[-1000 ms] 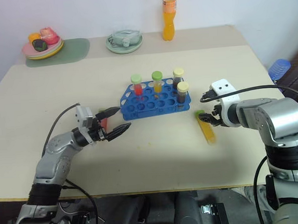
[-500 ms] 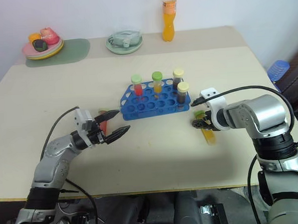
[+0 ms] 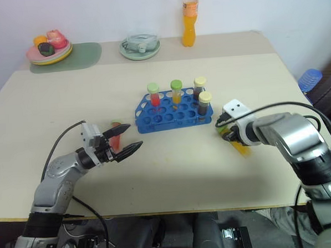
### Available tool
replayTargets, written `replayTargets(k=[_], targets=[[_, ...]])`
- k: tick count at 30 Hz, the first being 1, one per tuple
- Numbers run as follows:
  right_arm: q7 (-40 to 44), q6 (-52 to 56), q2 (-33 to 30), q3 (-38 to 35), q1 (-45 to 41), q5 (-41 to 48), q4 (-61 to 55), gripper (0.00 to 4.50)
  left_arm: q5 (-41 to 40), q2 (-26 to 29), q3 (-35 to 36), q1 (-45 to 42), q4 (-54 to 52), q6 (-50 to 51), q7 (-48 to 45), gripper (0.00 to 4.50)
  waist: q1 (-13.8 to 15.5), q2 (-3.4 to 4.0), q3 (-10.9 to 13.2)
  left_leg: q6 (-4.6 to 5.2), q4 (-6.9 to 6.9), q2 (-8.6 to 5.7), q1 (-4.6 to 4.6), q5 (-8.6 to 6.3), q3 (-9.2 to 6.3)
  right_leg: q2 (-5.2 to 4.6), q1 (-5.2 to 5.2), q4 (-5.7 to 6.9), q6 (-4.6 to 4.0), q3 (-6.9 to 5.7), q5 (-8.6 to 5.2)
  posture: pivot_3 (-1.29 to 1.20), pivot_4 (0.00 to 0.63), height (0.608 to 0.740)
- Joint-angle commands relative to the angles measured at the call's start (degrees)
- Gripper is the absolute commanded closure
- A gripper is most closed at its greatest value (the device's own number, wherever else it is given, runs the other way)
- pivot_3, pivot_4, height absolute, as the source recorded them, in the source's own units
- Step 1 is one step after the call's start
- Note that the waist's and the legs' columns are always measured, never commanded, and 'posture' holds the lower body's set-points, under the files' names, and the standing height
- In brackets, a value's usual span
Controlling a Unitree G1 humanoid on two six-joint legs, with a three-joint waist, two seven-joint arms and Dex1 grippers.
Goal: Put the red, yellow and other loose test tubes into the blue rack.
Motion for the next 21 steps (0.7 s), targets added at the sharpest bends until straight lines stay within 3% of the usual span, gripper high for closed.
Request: replayTargets(k=[1, 3, 7, 8, 13, 21], targets=[[7.3, -10.28, 0.77, -6.87, 3.59, 4.69, -9.65, 3.57, -0.72, 0.02, 1.07, -0.05, -0.85, -0.84, -0.23, 0.16, -0.21, 0.05, 0.03, 0.0, 0.0, 0.0, 0.0, 0.0, 0.0, 0.0, -0.01, 0.0, 0.0, 0.0, 0.0, 0.0, 0.15, 0.74], [8.37, -15.7, 3.36, -8.5, 5.53, 5.31, -11.54, 3.57, -0.69, -0.01, 1.12, -0.22, -0.29, -1.11, -0.45, 0.16, -0.29, 0.05, 0.03, 0.0, -0.02, 0.04, 0.03, 0.0, 0.03, 0.02, -0.01, 0.01, 0.0, 0.01, 0.0, 0.0, 0.15, 0.74], [10.53, -30.11, 14.69, -9.83, 6.38, 6.33, -9.05, 3.57, -0.63, -0.04, 1.16, -0.75, 0.92, -1.66, -0.99, 0.16, -0.16, 0.07, 0.04, -0.01, 0.0, 0.06, 0.09, 0.01, 0.04, 0.04, 0.05, 0.04, 0.0, 0.02, 0.0, 0.0, 0.15, 0.74], [14.0, -33.23, 19.36, -10.63, 5.48, 9.99, -6.66, 3.57, -0.57, -0.02, 1.17, -0.86, 1.23, -1.87, -1.16, 0.16, -0.09, 0.07, 0.04, -0.01, 0.0, 0.04, 0.08, 0.01, 0.04, 0.04, 0.05, 0.04, 0.0, 0.02, 0.0, 0.0, 0.15, 0.74], [4.01, -52.82, 35.24, -7.96, 1.66, -1.18, 3.07, 3.57, -0.37, 0.11, 1.75, -1.42, 2.94, -2.55, -1.54, 0.16, -0.2, 0.06, 0.06, -0.02, 0.02, 0.02, 0.11, 0.01, 0.01, 0.05, 0.05, 0.07, 0.0, 0.01, 0.0, 0.0, 0.15, 0.74], [-2.87, -73.25, 46.28, -6.3, 1.65, -11.43, 16.57, 3.57, -0.34, 0.02, 2.31, -2.76, 3.53, -2.68, -0.97, 0.16, -0.73, 0.09, 0.06, -0.05, -0.02, 0.01, 0.11, 0.03, -0.01, 0.08, -0.04, 0.13, 0.0, -0.02, 0.0, 0.0, 0.15, 0.74]])
